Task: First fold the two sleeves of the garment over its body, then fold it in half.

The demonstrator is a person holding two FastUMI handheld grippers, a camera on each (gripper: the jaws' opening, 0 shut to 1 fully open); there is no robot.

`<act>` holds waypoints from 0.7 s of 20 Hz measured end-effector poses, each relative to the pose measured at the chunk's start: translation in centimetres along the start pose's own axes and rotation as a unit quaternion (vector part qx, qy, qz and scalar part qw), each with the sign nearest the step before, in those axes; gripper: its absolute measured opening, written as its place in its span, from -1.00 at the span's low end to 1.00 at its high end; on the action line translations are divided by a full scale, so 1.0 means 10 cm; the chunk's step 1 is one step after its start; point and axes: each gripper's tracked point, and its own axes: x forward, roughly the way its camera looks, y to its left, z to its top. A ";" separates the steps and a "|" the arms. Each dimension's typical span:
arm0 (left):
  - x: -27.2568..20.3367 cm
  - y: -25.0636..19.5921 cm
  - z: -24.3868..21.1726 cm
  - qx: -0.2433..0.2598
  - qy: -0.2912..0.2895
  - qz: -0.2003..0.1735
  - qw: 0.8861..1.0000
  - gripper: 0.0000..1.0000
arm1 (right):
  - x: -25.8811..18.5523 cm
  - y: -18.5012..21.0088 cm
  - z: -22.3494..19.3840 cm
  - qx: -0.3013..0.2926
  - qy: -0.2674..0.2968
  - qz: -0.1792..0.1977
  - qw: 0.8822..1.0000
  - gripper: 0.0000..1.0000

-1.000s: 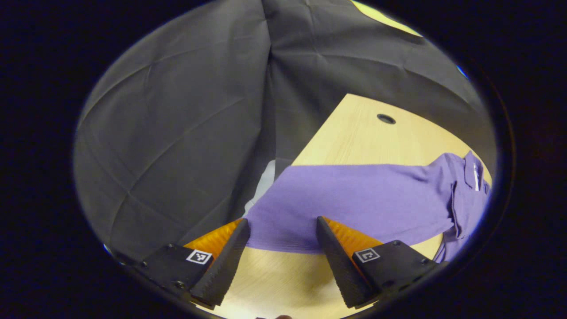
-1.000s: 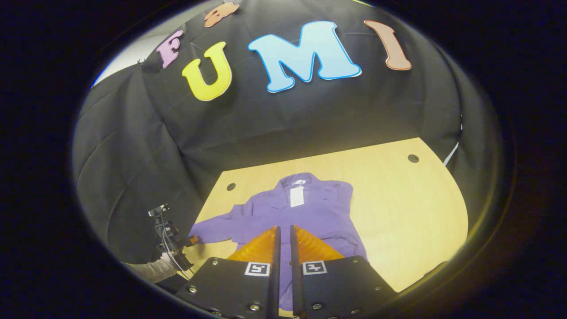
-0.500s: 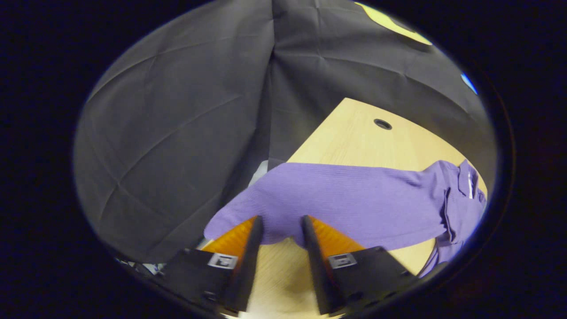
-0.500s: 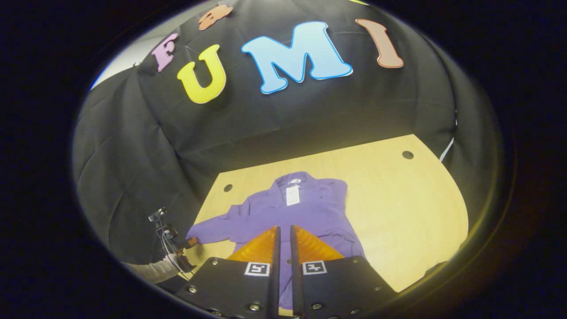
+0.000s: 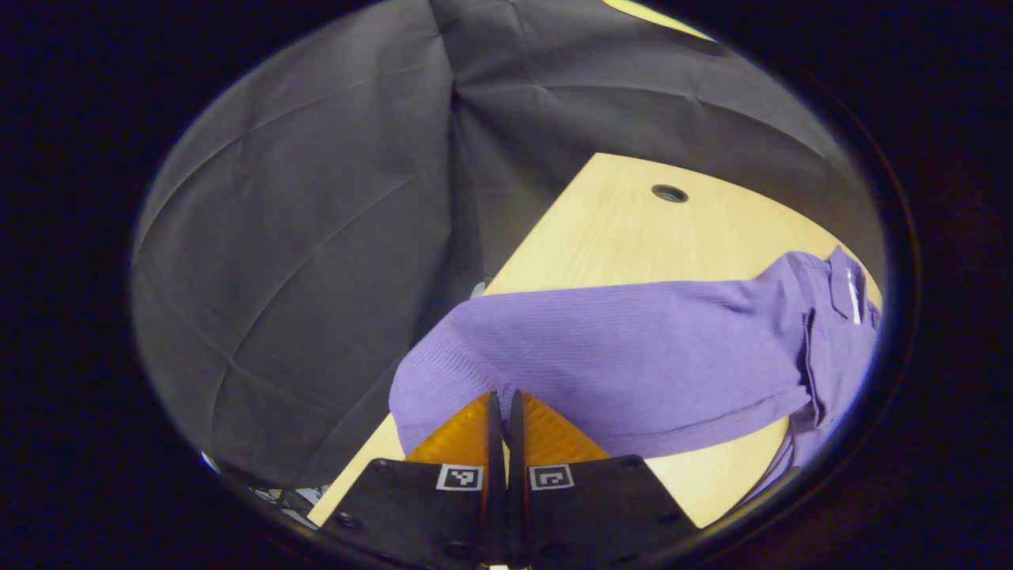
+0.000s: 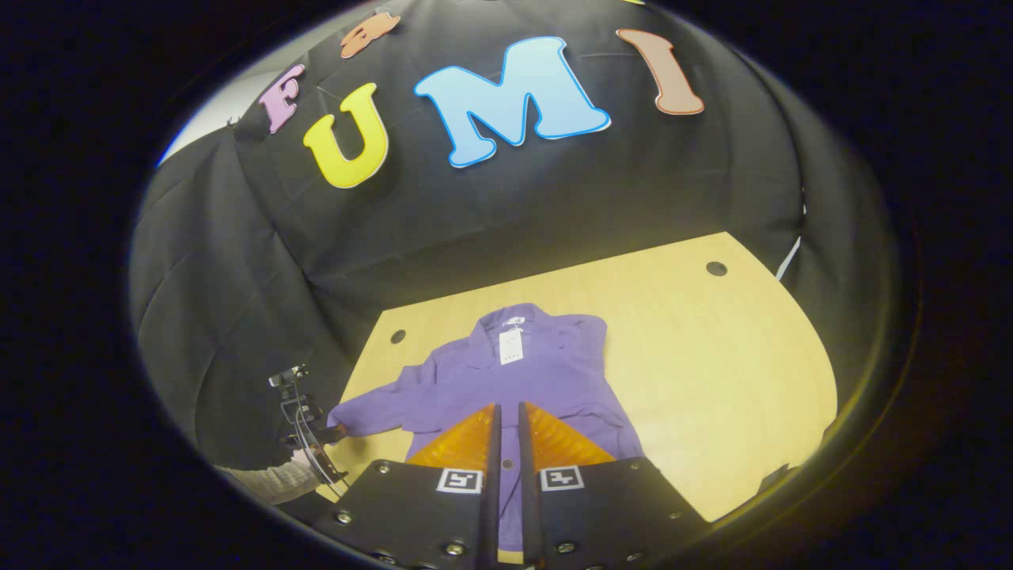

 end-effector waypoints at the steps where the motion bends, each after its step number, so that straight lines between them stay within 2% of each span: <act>1: -0.05 -0.04 0.08 0.004 -0.011 -0.008 1.000 -0.87 | 0.01 -0.01 -0.01 0.003 0.001 0.000 1.000 -0.76; 4: -0.30 -0.33 0.48 0.040 -0.060 -0.035 0.997 -0.87 | 0.03 -0.02 -0.02 0.011 0.001 0.003 1.000 -0.76; 7: -0.62 -0.96 0.86 0.110 -0.112 -0.085 0.984 -0.87 | 0.03 -0.04 -0.04 0.015 -0.001 0.003 1.000 -0.76; 10: -1.09 -1.90 1.09 0.174 -0.163 -0.156 0.959 -0.87 | -0.02 -0.09 -0.03 0.025 -0.008 -0.002 1.000 -0.76; 14: -1.82 -3.07 1.15 0.228 -0.212 -0.244 0.918 -0.87 | -0.13 -0.26 -0.03 0.045 -0.022 -0.018 0.999 -0.76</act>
